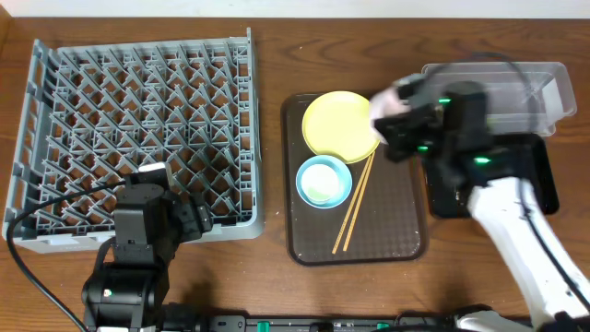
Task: Sort waste into correct bins and load items into the dishwasher rack
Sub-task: 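Carry the empty pink bowl back and set it on the yellow plate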
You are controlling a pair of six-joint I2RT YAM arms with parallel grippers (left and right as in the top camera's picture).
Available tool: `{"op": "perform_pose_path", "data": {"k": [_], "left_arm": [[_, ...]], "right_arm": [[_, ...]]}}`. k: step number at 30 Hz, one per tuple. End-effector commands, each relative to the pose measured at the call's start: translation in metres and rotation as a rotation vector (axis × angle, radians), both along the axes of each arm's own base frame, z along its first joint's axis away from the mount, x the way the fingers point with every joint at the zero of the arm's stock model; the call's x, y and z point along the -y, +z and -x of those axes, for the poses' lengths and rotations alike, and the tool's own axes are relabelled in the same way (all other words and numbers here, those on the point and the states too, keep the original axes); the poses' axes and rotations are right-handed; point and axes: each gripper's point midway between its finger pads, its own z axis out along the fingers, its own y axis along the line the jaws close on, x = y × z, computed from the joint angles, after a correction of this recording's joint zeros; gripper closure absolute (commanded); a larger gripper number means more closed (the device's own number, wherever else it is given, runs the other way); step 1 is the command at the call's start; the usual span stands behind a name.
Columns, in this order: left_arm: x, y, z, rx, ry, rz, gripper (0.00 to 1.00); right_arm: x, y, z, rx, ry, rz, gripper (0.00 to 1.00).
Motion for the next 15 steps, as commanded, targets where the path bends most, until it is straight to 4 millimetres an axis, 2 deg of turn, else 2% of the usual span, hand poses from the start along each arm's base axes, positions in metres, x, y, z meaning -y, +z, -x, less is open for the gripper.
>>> {"op": "perform_pose_path", "data": {"k": [1, 3, 6, 10, 14, 15], "left_arm": [[0.0, 0.01, -0.002, 0.026, 0.011, 0.007, 0.14], [0.0, 0.01, -0.002, 0.026, 0.011, 0.007, 0.14], [0.0, 0.01, -0.002, 0.026, 0.011, 0.007, 0.14], [0.0, 0.01, -0.002, 0.026, 0.011, 0.007, 0.14], [0.0, 0.01, -0.002, 0.026, 0.011, 0.007, 0.14], [0.0, 0.01, -0.002, 0.026, 0.011, 0.007, 0.14]], "right_arm": [[-0.009, -0.029, -0.018, 0.069, -0.037, 0.207, 0.99], [-0.028, -0.047, -0.02, 0.062, 0.001, 0.218, 0.99], [-0.044, -0.072, -0.023, 0.038, 0.035, 0.229, 0.99], [-0.057, -0.101, -0.028, 0.017, 0.061, 0.231, 0.99], [-0.061, -0.115, -0.028, -0.002, 0.072, 0.238, 0.98], [-0.061, -0.115, -0.028, -0.002, 0.071, 0.238, 0.92]]}}
